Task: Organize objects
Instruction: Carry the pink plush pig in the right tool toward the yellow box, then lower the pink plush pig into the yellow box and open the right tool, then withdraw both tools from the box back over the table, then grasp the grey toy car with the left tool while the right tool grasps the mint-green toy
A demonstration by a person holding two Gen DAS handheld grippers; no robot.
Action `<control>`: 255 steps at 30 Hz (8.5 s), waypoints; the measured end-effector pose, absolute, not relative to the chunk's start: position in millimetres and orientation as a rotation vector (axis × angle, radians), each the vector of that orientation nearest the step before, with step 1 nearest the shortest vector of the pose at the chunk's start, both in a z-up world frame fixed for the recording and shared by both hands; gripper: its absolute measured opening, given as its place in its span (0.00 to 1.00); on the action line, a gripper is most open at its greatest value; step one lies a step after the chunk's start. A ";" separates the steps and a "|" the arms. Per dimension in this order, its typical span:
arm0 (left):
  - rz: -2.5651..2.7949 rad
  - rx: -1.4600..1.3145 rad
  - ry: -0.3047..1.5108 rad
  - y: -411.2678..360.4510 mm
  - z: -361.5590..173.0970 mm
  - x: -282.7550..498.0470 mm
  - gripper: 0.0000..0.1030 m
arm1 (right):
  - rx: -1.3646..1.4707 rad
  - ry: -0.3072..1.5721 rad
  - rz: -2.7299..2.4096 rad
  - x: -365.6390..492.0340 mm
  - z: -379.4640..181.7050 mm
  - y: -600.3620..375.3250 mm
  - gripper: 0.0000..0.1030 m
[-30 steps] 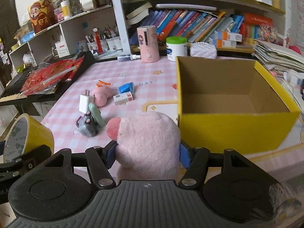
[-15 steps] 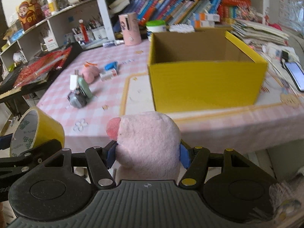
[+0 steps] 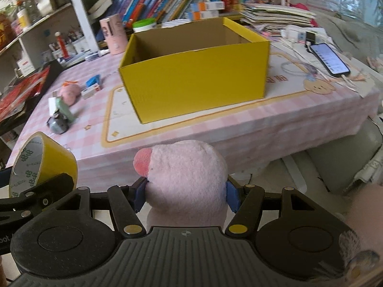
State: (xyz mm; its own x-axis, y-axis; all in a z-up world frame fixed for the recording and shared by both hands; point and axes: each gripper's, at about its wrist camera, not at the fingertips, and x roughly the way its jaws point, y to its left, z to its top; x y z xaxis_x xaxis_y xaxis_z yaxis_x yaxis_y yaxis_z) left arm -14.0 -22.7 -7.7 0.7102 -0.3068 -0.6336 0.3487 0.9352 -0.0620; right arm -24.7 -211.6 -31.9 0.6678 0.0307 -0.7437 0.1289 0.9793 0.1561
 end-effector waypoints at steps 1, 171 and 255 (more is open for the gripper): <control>-0.368 0.064 0.692 -24.6 -7.7 -12.6 0.89 | 0.203 0.841 -0.061 -25.3 -32.0 -213.7 0.59; -0.127 0.133 0.705 -22.9 -9.5 33.4 0.92 | 0.014 0.744 -0.086 45.1 -17.5 -209.3 0.88; 0.081 -0.003 0.769 99.7 -25.4 99.4 0.93 | -0.054 0.814 0.283 146.3 -34.7 -58.0 0.74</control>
State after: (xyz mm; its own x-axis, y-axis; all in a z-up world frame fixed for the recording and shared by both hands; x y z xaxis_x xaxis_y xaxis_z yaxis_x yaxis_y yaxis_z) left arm 99.4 99.7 -25.4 0.7153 0.0723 -0.6950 -0.0748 0.9968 0.0267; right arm 146.3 -58.0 -34.7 0.6512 0.2288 -0.7236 -0.2699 0.9610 0.0609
